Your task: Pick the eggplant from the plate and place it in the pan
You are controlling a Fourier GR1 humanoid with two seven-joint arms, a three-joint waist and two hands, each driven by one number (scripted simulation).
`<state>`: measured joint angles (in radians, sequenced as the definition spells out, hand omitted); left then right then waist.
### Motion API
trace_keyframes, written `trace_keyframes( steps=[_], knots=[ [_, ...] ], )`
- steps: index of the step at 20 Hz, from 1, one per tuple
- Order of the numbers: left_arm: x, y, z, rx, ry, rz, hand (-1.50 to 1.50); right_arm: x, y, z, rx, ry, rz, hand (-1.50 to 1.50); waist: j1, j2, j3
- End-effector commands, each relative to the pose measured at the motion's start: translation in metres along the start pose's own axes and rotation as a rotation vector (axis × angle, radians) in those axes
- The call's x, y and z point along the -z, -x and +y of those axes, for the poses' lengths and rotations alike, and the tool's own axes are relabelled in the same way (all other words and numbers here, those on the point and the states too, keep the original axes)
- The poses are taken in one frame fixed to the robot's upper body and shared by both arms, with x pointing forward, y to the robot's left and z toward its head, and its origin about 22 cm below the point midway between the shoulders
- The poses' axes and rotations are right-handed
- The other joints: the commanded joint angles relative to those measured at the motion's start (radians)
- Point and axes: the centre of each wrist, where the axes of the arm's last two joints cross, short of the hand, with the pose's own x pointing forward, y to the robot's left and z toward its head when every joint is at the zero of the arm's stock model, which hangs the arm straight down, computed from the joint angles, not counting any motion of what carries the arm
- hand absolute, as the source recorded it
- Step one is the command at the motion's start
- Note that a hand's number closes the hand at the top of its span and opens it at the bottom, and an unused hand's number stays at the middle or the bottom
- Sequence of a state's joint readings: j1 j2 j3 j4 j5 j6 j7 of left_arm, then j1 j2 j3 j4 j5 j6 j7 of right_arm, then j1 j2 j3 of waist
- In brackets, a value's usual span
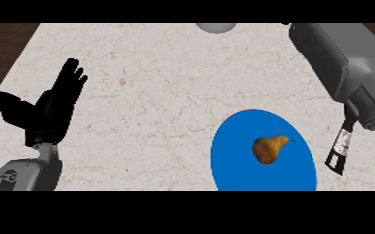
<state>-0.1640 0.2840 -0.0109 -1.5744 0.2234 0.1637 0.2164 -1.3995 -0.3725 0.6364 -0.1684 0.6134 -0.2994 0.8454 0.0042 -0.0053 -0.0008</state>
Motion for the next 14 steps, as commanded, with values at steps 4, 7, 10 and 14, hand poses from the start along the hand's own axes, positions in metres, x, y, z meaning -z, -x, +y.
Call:
trace_keyframes(
  steps=[4, 7, 10, 14],
  knots=[
    [0.006, 0.015, 0.007, 0.005, 0.011, -0.006, 0.0, 0.031, 0.037, -0.011, 0.073, 0.12, 0.151, 1.5, -0.001, 0.009, 0.0],
    [-0.003, -0.003, 0.004, -0.017, 0.007, -0.021, 0.0, 0.047, 0.076, 0.005, 0.101, 0.113, 0.184, 1.5, -0.007, 0.001, 0.001],
    [0.004, 0.003, -0.013, -0.012, 0.006, -0.009, 0.0, 0.062, 0.11, 0.006, 0.124, 0.155, 0.197, 1.5, -0.015, 0.002, 0.001],
    [-0.004, 0.0, 0.005, -0.004, -0.011, -0.016, 0.0, 0.074, 0.173, 0.03, 0.135, 0.188, 0.231, 1.5, -0.011, 0.002, 0.001]
  ],
)
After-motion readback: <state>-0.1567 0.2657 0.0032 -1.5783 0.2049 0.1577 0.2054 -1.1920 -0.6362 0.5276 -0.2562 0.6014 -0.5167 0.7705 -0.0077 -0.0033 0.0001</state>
